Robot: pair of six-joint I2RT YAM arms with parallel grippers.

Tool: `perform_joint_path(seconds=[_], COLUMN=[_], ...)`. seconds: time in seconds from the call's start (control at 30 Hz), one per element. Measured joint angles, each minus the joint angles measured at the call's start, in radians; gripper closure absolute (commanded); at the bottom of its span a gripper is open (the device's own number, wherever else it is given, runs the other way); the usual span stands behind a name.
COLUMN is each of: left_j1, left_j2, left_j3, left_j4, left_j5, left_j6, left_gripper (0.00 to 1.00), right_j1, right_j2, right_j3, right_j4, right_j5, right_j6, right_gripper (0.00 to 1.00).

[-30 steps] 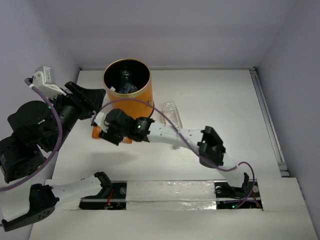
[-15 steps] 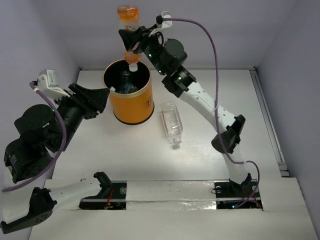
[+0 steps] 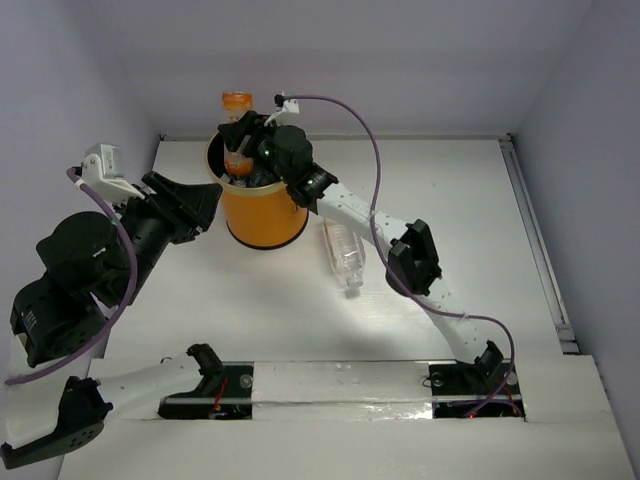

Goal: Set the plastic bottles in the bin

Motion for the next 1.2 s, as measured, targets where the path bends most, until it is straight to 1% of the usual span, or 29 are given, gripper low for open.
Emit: perform_joint_path(seconds=[0.07,0.13,0.17,0.27,0.3,0.43,0.57,0.6,0.67,0.7,0.73,0.77,0.8,0.83,0.87,0.97,1.07,1.2], left_j1=[0.0,0.0,0.0,0.0,0.0,0.0,0.0,0.0,0.0,0.0,0.0,0.0,0.0,0.0,0.0,0.0,-0.001,-0.012], left_j2=[0.0,0.0,0.0,0.0,-0.001,-0.004,-0.004,-0.004,-0.004,-0.003,0.0,0.007,0.019,0.037,0.06,0.149,0.245,0.418], left_j3=[-0.005,-0.011,-0.016,-0.03,-0.036,-0.043,-0.043,-0.045,-0.059,-0.07,-0.085,-0.098,-0.111,-0.124,-0.137,-0.188,-0.239,-0.26], left_j4=[0.0,0.003,0.005,0.007,0.01,0.014,0.027,0.032,0.048,0.056,0.062,0.065,0.071,0.079,0.088,0.127,0.169,0.2], left_j5=[0.0,0.001,0.001,0.003,0.003,0.003,0.005,0.009,0.021,0.032,0.045,0.06,0.08,0.097,0.121,0.187,0.246,0.317], left_j6=[0.004,0.006,0.007,0.008,0.008,0.008,0.014,0.015,0.015,0.016,0.018,0.021,0.022,0.021,0.025,0.026,0.023,0.013], left_gripper=[0.6,0.6,0.6,0.6,0.6,0.6,0.61,0.61,0.65,0.71,0.75,0.8,0.89,0.94,1.0,1.0,1.0,1.0], right_j1=[0.0,0.001,0.001,0.005,0.006,0.022,0.032,0.035,0.039,0.039,0.039,0.037,0.034,0.03,0.024,-0.021,-0.092,-0.161], right_j2=[-0.032,-0.055,-0.063,-0.106,-0.132,-0.219,-0.306,-0.339,-0.414,-0.455,-0.506,-0.563,-0.618,-0.686,-0.755,-0.993,-1.227,-1.525], right_j3=[-0.068,-0.105,-0.113,-0.154,-0.182,-0.256,-0.317,-0.352,-0.438,-0.486,-0.547,-0.618,-0.689,-0.769,-0.854,-1.11,-1.33,-1.571], right_j4=[0.002,0.005,0.006,0.01,0.013,0.021,0.03,0.037,0.048,0.062,0.077,0.079,0.086,0.105,0.106,0.101,0.053,-0.088], right_j5=[0.002,0.002,0.0,-0.008,-0.011,-0.015,-0.02,-0.02,-0.018,-0.016,-0.013,-0.008,-0.005,0.001,0.006,0.014,0.025,0.079], right_j6=[-0.002,-0.012,-0.021,-0.053,-0.063,-0.096,-0.126,-0.129,-0.148,-0.155,-0.163,-0.163,-0.164,-0.165,-0.162,-0.146,-0.118,-0.06], right_gripper=[0.29,0.22,0.16,0.09,0.05,0.03,0.08,0.16,0.4,0.66,0.78,0.86,0.97,1.0,1.0,1.0,1.0,1.0])
